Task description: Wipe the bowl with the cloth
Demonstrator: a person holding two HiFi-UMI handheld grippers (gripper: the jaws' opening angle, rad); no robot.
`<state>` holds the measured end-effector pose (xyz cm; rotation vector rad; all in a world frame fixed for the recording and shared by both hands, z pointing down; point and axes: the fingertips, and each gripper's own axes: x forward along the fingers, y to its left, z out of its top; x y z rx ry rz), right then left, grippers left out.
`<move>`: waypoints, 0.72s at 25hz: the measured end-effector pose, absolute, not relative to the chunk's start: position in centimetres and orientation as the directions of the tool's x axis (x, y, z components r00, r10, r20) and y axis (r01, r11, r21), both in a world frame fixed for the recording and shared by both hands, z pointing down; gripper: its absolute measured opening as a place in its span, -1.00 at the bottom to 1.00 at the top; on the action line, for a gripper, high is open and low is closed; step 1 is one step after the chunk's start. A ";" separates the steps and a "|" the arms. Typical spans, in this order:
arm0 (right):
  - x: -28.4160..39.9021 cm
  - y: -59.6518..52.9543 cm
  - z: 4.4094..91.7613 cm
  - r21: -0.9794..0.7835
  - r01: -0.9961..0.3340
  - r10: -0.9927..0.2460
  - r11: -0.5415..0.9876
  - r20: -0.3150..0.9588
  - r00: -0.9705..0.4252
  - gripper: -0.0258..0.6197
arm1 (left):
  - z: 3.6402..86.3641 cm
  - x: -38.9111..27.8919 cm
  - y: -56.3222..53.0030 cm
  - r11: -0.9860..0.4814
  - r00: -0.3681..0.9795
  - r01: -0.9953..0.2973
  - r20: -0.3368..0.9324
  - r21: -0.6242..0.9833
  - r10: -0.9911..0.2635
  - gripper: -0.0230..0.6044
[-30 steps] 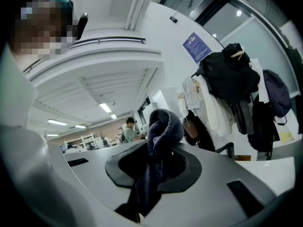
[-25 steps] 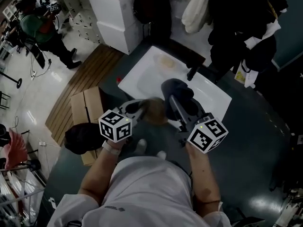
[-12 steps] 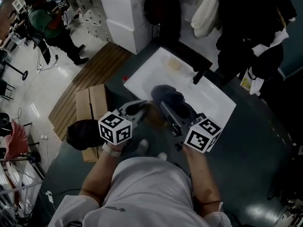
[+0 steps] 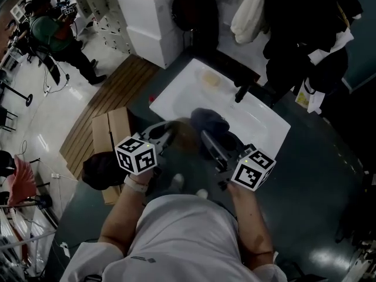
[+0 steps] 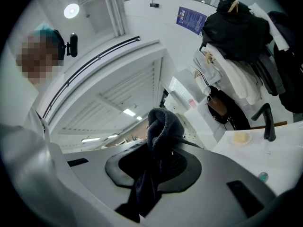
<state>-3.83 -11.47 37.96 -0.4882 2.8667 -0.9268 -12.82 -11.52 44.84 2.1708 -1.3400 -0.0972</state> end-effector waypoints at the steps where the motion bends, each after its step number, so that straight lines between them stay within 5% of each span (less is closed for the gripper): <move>1: -3.5 -11.5 38.1 -0.587 -0.277 -0.332 0.760 0.014 -0.943 -0.67 | 44.6 -13.0 -11.8 -0.326 0.492 -0.794 0.227 0.514 -0.840 -0.86; 18: -0.7 -10.3 41.4 -0.648 -0.300 -0.365 0.700 0.036 -0.930 -0.67 | 42.1 -9.9 -16.4 -0.398 0.579 -0.675 0.111 0.621 -0.808 -0.86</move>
